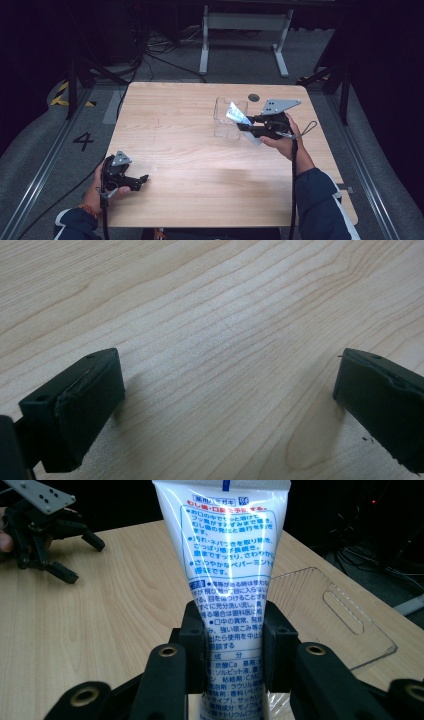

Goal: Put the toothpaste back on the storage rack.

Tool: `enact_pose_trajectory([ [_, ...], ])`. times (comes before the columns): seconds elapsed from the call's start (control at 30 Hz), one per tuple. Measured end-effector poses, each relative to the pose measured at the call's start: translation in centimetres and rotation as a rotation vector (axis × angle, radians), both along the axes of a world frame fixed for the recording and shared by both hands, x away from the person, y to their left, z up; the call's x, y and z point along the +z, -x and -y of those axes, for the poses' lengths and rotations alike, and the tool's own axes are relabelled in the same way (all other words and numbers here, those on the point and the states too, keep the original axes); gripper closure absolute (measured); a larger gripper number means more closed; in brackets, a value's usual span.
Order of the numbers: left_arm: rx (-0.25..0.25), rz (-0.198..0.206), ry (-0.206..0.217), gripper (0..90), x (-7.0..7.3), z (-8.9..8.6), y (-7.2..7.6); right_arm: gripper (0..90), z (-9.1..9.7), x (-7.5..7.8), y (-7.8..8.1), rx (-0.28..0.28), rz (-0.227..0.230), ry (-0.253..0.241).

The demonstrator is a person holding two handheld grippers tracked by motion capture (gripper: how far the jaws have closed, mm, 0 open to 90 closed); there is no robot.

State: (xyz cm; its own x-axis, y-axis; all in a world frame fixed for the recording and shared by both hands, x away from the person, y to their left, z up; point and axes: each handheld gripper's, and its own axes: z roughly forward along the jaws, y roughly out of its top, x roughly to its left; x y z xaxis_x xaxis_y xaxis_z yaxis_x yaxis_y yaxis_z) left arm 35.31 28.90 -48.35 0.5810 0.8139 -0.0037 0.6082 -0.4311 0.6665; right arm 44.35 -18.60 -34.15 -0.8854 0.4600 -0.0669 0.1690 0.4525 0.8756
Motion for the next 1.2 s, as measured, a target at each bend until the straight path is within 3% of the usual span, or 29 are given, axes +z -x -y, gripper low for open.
enact_pose_trajectory([
  [0.53,0.000,0.001,-0.002,0.5,0.0,0.0,0.0,69.6,-1.3,0.7,-2.2,-0.014,-0.001,-0.018],
  [1.2,0.001,0.000,-0.002,0.5,0.0,0.0,0.0,69.5,-2.4,1.2,-4.4,-0.074,0.008,-0.039],
])
